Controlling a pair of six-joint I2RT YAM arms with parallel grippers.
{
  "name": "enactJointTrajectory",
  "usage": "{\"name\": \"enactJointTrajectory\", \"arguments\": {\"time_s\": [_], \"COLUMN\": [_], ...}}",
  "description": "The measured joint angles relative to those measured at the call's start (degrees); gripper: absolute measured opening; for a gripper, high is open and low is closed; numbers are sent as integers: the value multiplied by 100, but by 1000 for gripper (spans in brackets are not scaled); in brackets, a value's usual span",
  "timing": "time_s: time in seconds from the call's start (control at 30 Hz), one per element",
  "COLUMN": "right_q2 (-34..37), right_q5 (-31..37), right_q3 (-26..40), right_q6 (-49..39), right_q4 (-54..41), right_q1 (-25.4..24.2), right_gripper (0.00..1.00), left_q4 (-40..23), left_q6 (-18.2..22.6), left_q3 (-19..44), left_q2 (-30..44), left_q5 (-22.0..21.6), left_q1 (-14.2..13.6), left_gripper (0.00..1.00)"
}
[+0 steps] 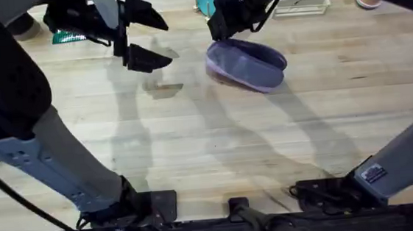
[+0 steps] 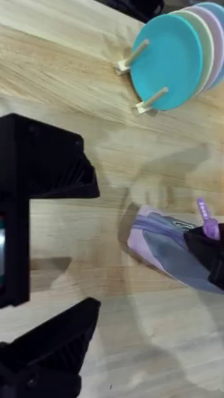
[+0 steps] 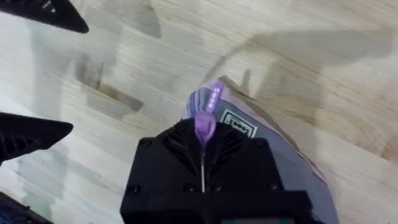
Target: Unzip the bag, pick up the pens from the table one at a time and place them inside, then zip the bag closed.
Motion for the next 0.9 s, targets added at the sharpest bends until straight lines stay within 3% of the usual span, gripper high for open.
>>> {"name": "enactJointTrajectory", "arguments": {"time_s": [0.47, 0.7, 0.9], "right_q2": [0, 0, 0], "right_q5": [24, 22, 22], "right_q3": [0, 0, 0], "right_q6": [-220, -280, -280], "right_q4": [-73, -88, -88], "right_q1": [197, 267, 267], "right_gripper": [31, 31, 32], "left_q4": [165, 348, 562], "left_q6": [-1, 0, -2], "left_q3": [2, 11, 11], "left_q2": [55, 776, 975], "left_q5": [465, 971, 1297], "left_q1": [-408, -693, -980], "left_gripper": [993, 993, 993]}}
